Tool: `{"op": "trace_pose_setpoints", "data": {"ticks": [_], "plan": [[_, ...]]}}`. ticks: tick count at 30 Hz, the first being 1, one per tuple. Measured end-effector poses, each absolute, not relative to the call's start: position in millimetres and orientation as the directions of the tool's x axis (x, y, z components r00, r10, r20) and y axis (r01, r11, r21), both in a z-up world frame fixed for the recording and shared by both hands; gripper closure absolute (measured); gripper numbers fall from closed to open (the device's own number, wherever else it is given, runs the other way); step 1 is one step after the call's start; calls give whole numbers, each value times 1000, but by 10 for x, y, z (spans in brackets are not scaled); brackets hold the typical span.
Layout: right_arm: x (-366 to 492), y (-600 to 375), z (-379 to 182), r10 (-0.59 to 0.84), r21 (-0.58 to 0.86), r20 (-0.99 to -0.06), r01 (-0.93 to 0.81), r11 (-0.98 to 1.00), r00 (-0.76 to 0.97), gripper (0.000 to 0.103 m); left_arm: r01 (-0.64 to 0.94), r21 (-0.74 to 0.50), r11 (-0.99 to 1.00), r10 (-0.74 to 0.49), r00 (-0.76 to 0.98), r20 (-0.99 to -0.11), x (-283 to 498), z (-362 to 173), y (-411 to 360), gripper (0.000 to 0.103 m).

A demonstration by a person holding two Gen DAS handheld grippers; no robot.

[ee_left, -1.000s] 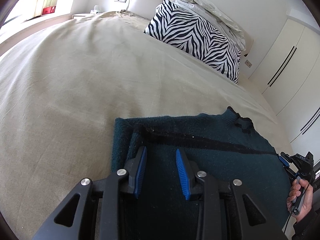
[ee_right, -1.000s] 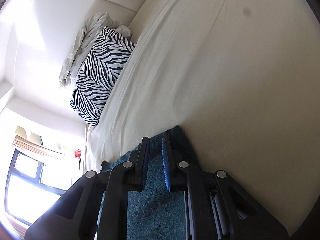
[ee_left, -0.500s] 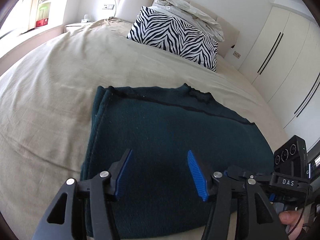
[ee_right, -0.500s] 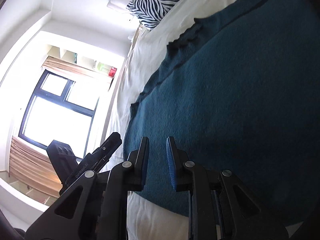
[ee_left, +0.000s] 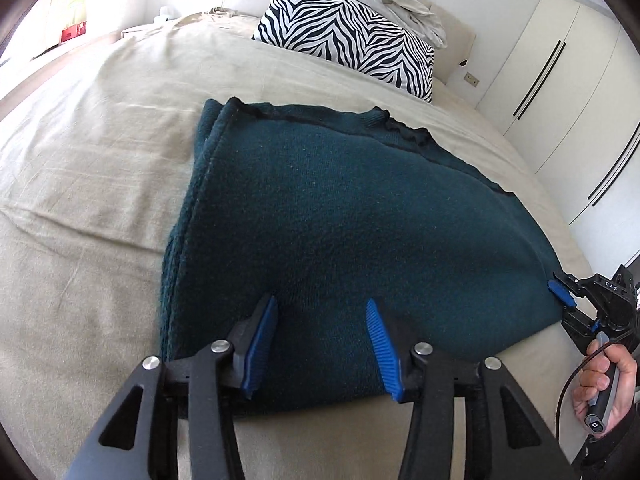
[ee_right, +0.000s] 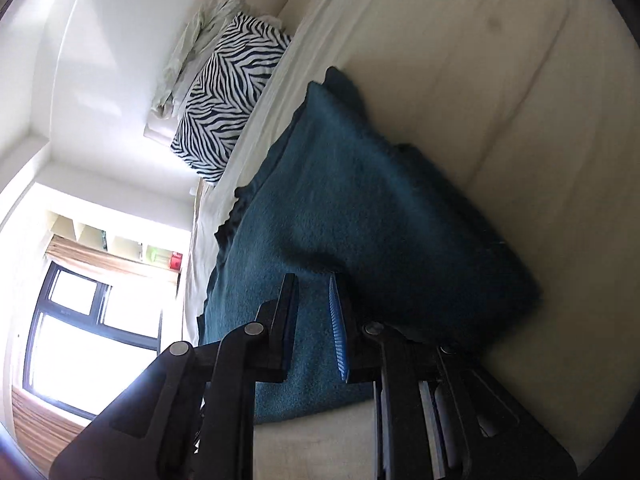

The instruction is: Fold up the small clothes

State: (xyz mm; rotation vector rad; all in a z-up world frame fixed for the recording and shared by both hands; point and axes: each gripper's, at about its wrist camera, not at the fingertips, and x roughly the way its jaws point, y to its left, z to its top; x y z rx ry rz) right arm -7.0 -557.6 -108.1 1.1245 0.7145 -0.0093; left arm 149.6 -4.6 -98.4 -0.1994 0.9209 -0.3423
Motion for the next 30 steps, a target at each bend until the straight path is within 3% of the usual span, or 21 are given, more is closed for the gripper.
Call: {"op": "trace_pose_setpoints", "data": {"ticks": [4,10,13,15,25,30], "plan": [[-78,-5288,-923,433,847,-477,269,458,765,84,221,-277,935,-354,552,-755,1490,-1015,-116,47],[521,-3809,-866,679,843,-479,77,532,556,84,240,-251,938,-345,553,-758,1506,-1034,-167,44],[551,-3581,-1142,702,833,-527,126,539,480,84,240,-251,938,-344,552,-759,1498,-1041,-162,45],[494,-3711,-1263,716,866,-483,152,477,504,86,242,-249,938,-344,553,-759,1496,-1043,-161,44],[-81,-5206,-1183,458,859,-483,300,415,746,86,246,-256,935,-352,556,-753,1512,-1058,-159,43],[-322,-5473,-988,352,843,-490,331,425,797,86,247,-244,938,-344,557,-756,1515,-1039,-185,43]]}}
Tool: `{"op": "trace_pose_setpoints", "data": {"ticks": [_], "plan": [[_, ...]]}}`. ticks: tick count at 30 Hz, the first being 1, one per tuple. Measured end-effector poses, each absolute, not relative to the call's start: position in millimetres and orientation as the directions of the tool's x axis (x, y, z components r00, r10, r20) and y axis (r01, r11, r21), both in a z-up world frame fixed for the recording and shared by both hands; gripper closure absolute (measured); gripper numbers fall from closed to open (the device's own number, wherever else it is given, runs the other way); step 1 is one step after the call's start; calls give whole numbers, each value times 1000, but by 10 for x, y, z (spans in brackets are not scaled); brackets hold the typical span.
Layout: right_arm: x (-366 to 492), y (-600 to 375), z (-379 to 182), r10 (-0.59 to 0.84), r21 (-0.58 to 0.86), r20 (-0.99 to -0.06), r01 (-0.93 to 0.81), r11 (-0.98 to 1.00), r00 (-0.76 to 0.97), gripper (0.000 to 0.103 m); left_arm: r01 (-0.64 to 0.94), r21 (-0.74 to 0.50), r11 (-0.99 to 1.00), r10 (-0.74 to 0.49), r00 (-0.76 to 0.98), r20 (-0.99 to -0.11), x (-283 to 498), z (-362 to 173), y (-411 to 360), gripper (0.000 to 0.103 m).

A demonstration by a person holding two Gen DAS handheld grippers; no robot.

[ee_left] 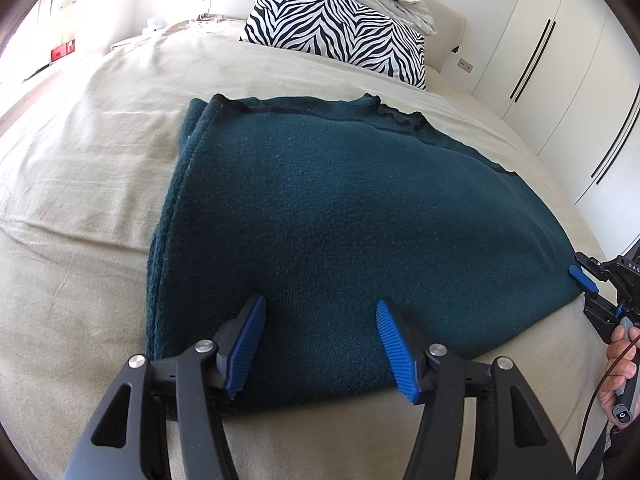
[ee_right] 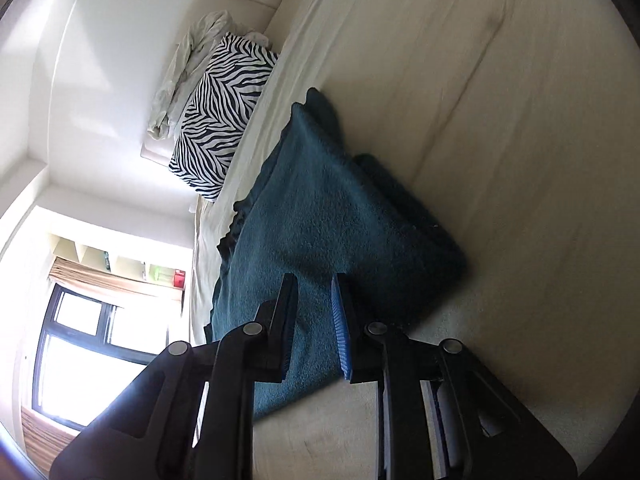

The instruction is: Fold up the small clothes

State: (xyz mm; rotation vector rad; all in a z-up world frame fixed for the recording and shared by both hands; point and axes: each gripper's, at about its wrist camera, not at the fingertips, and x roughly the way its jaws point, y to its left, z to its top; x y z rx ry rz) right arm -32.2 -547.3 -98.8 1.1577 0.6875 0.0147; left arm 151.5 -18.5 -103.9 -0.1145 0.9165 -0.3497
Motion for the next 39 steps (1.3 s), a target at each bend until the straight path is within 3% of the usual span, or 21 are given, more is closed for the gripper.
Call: {"op": "trace_pose_setpoints", "data": {"ticks": [3,6,8,12,14,17,20,23,32,39], "plan": [[-180,-5309,-862,407,839,-482,274,470,776,86,235,-248,940,-339,548,-765,1517,-921,-199,43],[126,-4974,-669,481,832,-479,204,517,734,85,238,-277,931,-365,594,-717,1532,-644,-176,42],[433,-4717,-607,527,829,-479,166,533,702,85,252,-265,931,-366,623,-692,1648,-497,-204,36],[932,-4203,-523,606,825,-479,90,557,635,68,236,-221,946,-322,631,-706,2163,-507,-272,34],[1069,-3979,-504,625,826,-471,63,559,623,44,209,-220,953,-303,617,-727,2427,-595,-232,34],[1436,-3794,-557,654,828,-471,41,559,592,44,169,-216,962,-275,587,-761,2676,-819,-132,35],[1690,-3823,-676,643,808,-508,58,587,573,46,199,-258,946,-325,601,-730,2654,-923,-21,35],[1765,-4075,-775,632,823,-486,74,563,604,48,226,-263,938,-347,612,-711,2607,-942,8,35],[1224,-5008,-744,467,842,-466,213,496,752,45,109,-463,880,-415,648,-638,2287,-686,665,35],[1184,-4461,-549,604,844,-453,96,528,656,43,25,-633,774,-541,545,-641,2075,-976,1052,35]]}}
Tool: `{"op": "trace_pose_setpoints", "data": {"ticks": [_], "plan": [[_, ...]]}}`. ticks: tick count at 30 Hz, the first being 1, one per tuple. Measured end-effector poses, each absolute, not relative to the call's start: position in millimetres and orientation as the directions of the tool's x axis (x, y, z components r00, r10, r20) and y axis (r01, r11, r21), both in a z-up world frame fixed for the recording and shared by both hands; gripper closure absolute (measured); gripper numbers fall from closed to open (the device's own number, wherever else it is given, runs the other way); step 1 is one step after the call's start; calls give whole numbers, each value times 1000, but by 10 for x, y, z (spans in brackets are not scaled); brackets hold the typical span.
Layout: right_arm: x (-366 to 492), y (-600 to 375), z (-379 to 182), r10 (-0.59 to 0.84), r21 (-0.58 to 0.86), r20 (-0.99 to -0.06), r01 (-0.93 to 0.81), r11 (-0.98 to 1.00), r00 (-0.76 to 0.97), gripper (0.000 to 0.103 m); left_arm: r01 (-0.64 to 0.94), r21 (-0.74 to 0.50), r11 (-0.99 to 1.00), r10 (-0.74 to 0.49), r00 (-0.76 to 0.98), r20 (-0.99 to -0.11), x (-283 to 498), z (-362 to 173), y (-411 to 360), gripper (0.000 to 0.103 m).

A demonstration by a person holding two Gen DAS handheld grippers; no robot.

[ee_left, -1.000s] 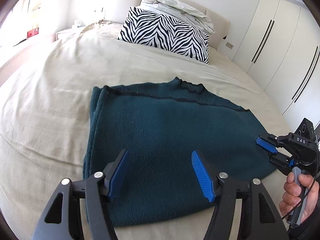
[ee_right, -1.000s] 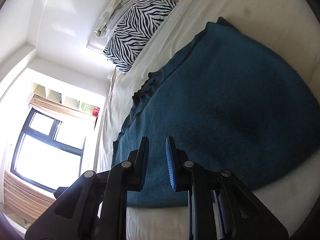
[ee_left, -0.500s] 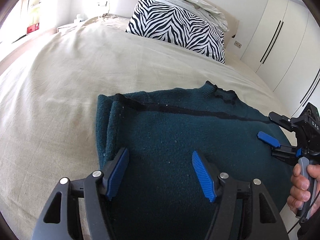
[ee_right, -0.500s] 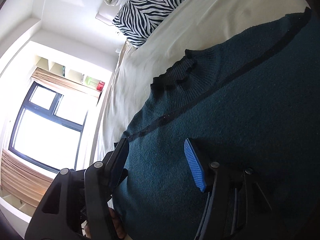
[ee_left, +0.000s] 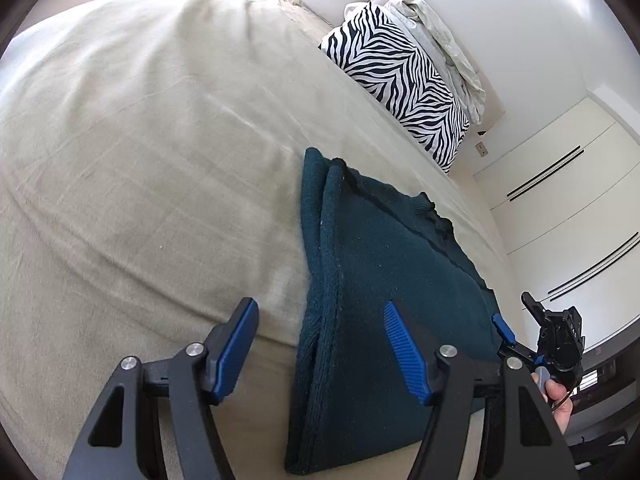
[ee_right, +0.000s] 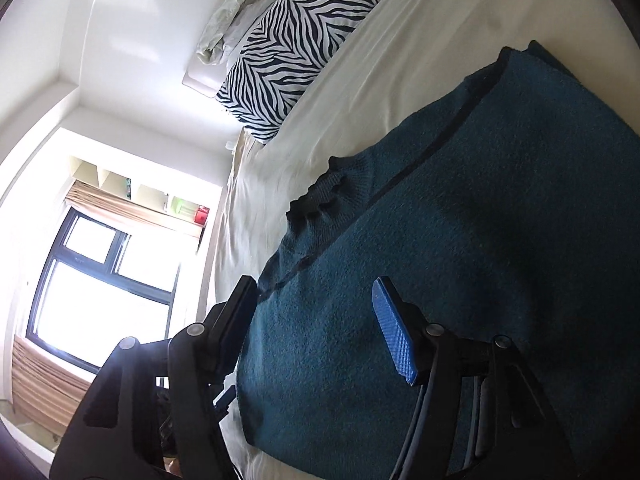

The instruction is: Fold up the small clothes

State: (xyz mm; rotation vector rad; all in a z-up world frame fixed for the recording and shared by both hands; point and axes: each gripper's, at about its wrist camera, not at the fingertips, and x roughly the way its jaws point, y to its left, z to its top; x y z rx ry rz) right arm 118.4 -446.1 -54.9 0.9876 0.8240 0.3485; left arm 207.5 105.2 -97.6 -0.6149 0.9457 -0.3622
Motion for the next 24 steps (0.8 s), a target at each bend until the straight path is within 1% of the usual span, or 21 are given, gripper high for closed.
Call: {"op": "trace_pose_setpoints", "data": {"ticks": [6,11,15,17,18,19,20,21,22,24], "plan": [[1312,-3765,-524,722,854,-446,11,520,529,43,3,-746,666,-666,451,-594,2053,-1151,1063,35],[1354,-3443,-565,779,872,-434,-6,489,454,43,-41,-800,598,-723,404,-561,2138,-1229,1028,35],[1387,-3325,-597,799,882,-428,2,472,422,43,-30,-800,599,-745,346,-571,2163,-1268,863,35],[1392,-3294,-609,811,889,-422,11,458,406,43,-36,-809,586,-752,347,-560,2156,-1293,866,39],[1405,-3272,-623,815,891,-423,18,454,396,43,-49,-817,575,-757,347,-554,2158,-1315,889,47],[1421,-3242,-635,819,891,-426,21,453,384,43,-64,-821,567,-760,343,-552,2147,-1343,914,60],[1441,-3207,-649,823,890,-430,22,456,372,43,-79,-824,560,-763,337,-551,2145,-1381,939,67],[1457,-3169,-656,824,887,-437,21,461,361,43,-92,-826,556,-766,330,-552,2134,-1417,955,79],[1507,-3117,-677,824,883,-445,20,468,350,43,-100,-827,553,-767,326,-553,2130,-1449,971,87],[1576,-3010,-694,828,879,-454,16,476,328,43,-104,-837,537,-776,329,-538,2132,-1480,988,88]]}}
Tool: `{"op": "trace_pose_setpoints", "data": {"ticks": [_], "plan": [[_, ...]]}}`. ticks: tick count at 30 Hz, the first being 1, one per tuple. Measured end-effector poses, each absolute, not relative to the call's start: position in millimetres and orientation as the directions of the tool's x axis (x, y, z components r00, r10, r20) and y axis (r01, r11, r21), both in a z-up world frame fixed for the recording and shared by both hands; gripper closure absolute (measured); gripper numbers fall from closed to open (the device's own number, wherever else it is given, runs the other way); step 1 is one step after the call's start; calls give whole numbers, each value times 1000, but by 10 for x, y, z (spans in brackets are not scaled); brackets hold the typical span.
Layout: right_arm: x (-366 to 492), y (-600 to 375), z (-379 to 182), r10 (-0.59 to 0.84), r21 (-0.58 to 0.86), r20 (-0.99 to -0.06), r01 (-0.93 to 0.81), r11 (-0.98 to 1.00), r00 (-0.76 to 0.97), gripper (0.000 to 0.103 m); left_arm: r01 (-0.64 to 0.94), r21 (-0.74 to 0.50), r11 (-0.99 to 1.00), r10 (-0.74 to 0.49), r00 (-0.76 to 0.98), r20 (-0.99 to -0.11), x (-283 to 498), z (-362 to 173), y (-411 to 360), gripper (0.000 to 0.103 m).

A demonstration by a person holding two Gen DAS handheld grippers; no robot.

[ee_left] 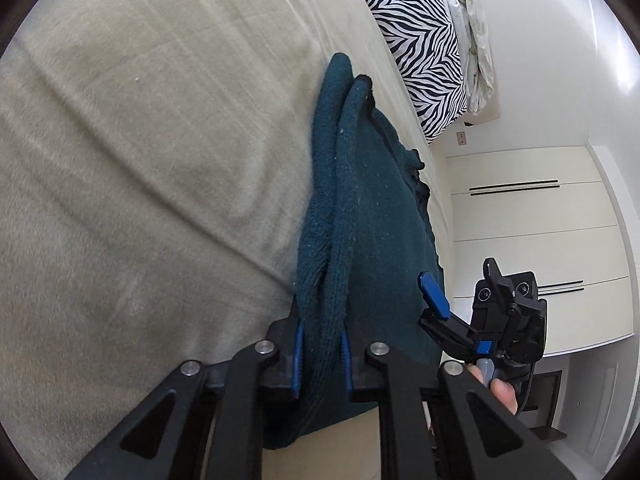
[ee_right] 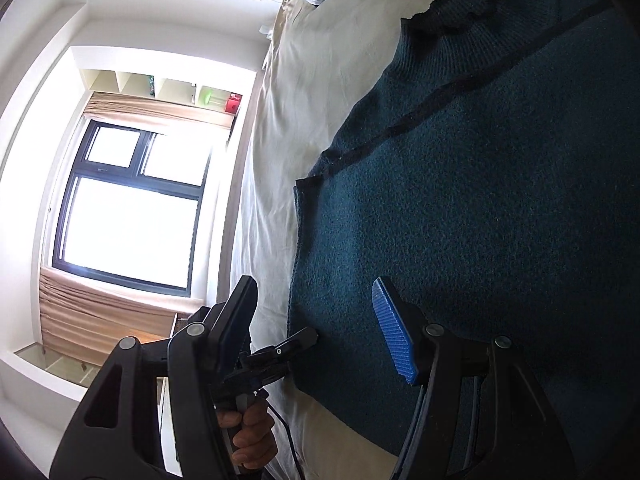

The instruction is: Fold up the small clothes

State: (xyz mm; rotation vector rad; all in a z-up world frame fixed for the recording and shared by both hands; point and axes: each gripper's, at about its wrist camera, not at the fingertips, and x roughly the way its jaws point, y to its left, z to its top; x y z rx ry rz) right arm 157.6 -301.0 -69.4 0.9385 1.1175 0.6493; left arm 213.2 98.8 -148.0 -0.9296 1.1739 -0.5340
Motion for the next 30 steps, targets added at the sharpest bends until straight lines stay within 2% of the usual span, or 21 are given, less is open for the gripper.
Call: {"op": "trace_pose_setpoints", "data": {"ticks": [6,10,16,19,26,30], "plan": [[1765,-2670,-702,853,880,-458,-7,475,249,43,-97,-860,500,-791,352,-500,2101,-1489,1044,91],[1890,-2514,-866,810,827,-557,28,562,182,44,-87,-861,501,-791,357,-497,2093,-1480,1062,91],[1861,-2428,-840,777,792,-594,-19,611,210,44,-72,-856,513,-784,368,-500,2114,-1387,994,92],[1873,-2494,-819,808,827,-552,13,562,206,44,-55,-855,516,-781,380,-496,2094,-1254,953,92],[1811,-3291,-660,879,924,-377,53,379,293,43,63,-833,549,-783,387,-487,2104,-691,516,92],[1731,-3914,-634,892,952,-306,80,297,334,36,162,-808,566,-798,354,-488,2125,-406,-101,92]]}}
